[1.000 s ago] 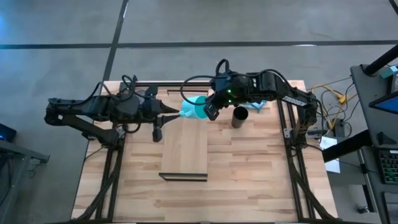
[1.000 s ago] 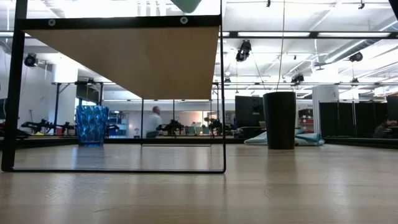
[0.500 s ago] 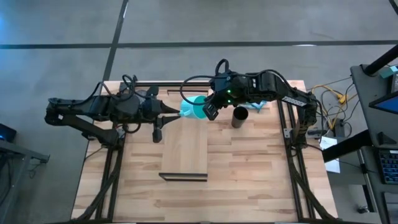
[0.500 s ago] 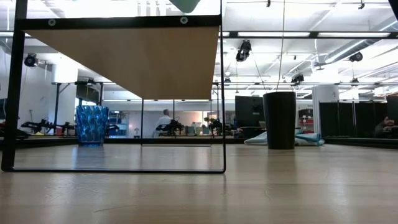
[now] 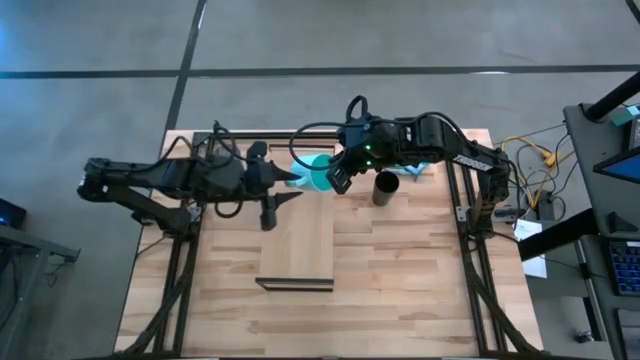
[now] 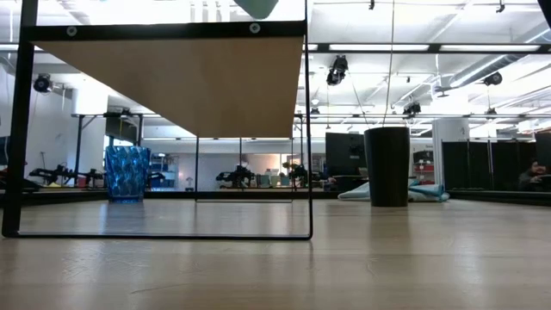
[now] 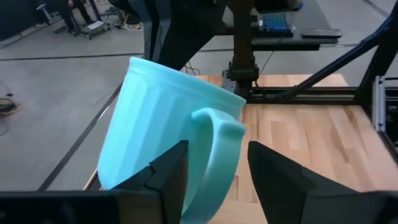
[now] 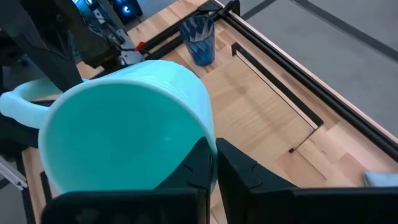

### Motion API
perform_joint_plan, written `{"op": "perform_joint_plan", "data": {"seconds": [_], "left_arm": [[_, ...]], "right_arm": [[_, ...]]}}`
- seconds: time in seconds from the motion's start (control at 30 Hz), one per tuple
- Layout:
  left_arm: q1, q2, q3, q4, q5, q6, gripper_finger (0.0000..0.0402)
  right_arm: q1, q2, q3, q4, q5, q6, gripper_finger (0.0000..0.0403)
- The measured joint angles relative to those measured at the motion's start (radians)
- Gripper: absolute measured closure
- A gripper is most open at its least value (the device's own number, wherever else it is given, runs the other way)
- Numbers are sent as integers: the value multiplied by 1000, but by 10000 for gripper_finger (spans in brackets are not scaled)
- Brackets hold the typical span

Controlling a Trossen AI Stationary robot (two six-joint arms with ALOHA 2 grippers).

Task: Stack small to large cups/mugs on shelf
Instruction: Put the blue mug on the shelf

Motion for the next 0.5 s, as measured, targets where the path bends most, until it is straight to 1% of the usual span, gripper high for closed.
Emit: {"op": "perform_joint_plan", "data": {"seconds": [0.3,0.5], "left_arm": [[-1,-11,-1,47,-32,1,314],[-2,-17,-1,45,-27,3,343]], "right_arm": [[0,0,0,-26,-1,1,391],[0,0,0,-38,-22,2,391]]}}
